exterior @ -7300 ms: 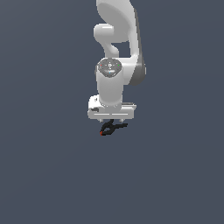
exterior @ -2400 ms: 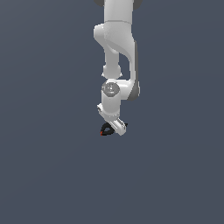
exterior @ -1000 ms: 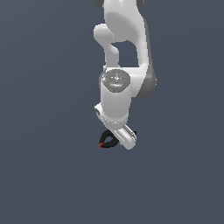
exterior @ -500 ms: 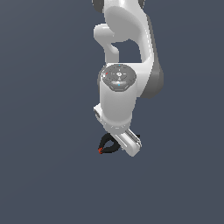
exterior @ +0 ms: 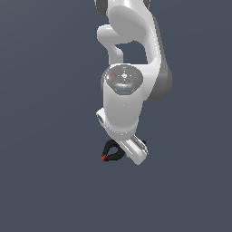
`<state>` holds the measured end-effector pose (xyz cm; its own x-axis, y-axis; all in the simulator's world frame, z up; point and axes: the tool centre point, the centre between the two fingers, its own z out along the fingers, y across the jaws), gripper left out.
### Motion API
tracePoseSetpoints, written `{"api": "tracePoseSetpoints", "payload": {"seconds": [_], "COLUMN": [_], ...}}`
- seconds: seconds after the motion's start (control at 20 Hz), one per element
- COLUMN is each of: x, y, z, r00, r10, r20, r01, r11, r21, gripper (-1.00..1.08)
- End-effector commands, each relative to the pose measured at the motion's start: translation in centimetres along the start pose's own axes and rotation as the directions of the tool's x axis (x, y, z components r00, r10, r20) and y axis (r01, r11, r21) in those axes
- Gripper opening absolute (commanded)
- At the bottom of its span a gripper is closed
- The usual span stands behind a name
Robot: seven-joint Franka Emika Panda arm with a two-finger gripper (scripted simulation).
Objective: Pick up the object and move it to a goal position.
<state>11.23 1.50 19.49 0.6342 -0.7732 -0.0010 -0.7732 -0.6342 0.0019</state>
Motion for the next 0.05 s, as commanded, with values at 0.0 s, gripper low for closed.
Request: {"api": "tracePoseSetpoints", "payload": {"seconds": [0.0], "x": [0.03], "y": [-0.04], "z": [-0.12], "r00": [1.000], "r10": [0.000], "r20": [-0.001], "r01": [0.000], "r11": [1.000], "r21": [0.002], "gripper": [-1.00]}}
